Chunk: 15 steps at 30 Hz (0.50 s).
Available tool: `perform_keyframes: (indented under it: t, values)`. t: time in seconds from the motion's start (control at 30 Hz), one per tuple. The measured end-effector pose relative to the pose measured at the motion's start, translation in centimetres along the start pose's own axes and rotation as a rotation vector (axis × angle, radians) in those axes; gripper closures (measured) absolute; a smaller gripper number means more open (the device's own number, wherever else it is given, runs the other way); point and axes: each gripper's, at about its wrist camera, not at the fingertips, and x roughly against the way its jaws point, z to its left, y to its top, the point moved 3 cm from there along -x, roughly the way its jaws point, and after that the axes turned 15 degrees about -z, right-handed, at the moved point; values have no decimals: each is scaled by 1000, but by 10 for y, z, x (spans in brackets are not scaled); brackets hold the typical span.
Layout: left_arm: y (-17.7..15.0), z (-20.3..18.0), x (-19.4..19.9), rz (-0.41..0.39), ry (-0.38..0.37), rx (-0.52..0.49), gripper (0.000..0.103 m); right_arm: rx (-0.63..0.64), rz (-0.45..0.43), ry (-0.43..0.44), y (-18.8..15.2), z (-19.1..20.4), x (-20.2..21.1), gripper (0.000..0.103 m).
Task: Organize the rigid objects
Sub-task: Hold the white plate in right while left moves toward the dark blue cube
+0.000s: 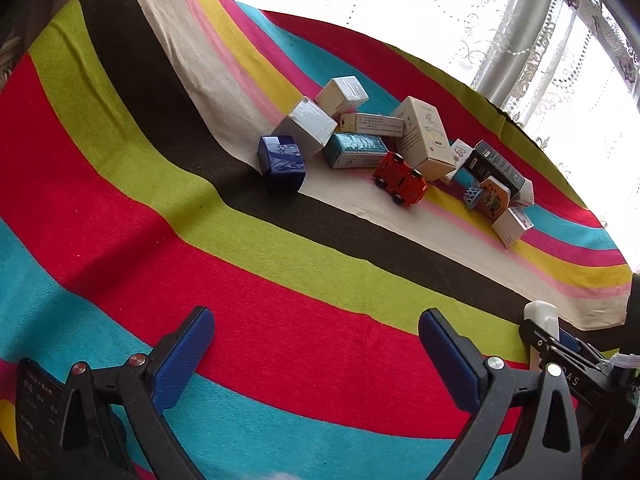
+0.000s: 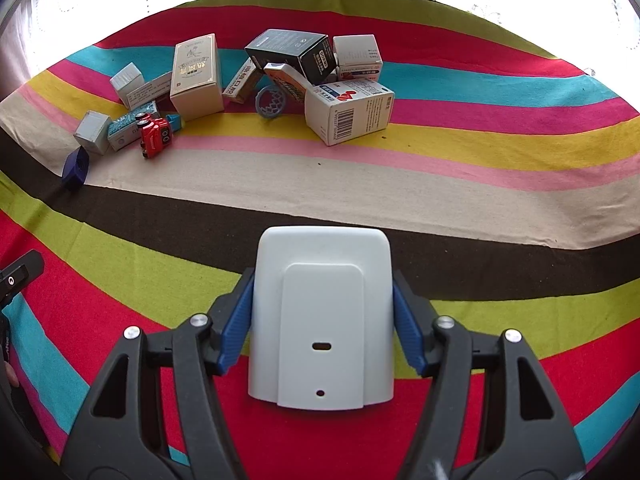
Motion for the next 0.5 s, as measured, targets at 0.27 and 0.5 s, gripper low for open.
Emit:
perform_keyframes:
  t: [0.27,0.5]
  values:
    - [1,6,1,4,-7,26,0,0,0,1,0,-1,0,36]
    - [1,6,0,5,-6,25,0,0,0,1,0,-1,0,36]
